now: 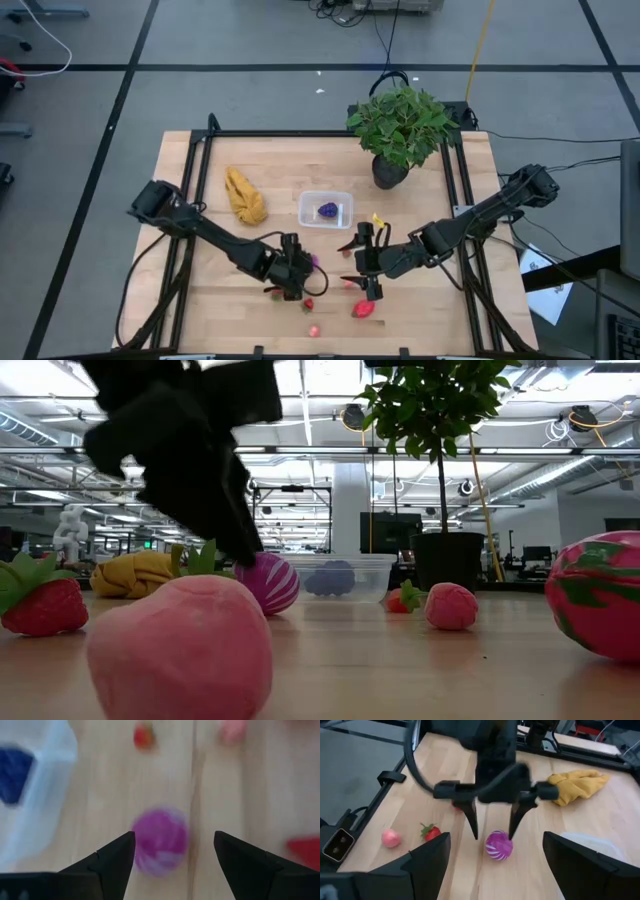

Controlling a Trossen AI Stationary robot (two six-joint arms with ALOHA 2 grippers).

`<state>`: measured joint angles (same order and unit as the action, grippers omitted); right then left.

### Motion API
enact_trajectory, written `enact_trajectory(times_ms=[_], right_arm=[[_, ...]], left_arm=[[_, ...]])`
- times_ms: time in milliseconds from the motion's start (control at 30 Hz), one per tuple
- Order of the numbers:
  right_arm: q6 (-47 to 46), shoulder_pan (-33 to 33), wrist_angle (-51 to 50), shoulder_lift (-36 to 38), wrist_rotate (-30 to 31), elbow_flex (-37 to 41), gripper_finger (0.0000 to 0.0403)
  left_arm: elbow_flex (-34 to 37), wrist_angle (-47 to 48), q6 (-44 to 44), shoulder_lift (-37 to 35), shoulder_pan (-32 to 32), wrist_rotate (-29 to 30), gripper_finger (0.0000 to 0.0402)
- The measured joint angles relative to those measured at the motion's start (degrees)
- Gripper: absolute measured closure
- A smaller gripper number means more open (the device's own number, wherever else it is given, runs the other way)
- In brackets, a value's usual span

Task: Pick and placing Produce into tupperware
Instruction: Put the purple onion into the transparent bin

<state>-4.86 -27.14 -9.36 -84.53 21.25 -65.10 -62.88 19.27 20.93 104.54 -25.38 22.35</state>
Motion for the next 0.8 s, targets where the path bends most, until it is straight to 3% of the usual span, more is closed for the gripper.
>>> enact_trajectory(times_ms=[800], right_arm=[[1.07, 2.76, 1.15, 0.00, -0.01, -0.02, 0.0094]], left_arm=[[-0.05, -0.26, 2.97, 2.50, 1.74, 0.00, 0.0124]])
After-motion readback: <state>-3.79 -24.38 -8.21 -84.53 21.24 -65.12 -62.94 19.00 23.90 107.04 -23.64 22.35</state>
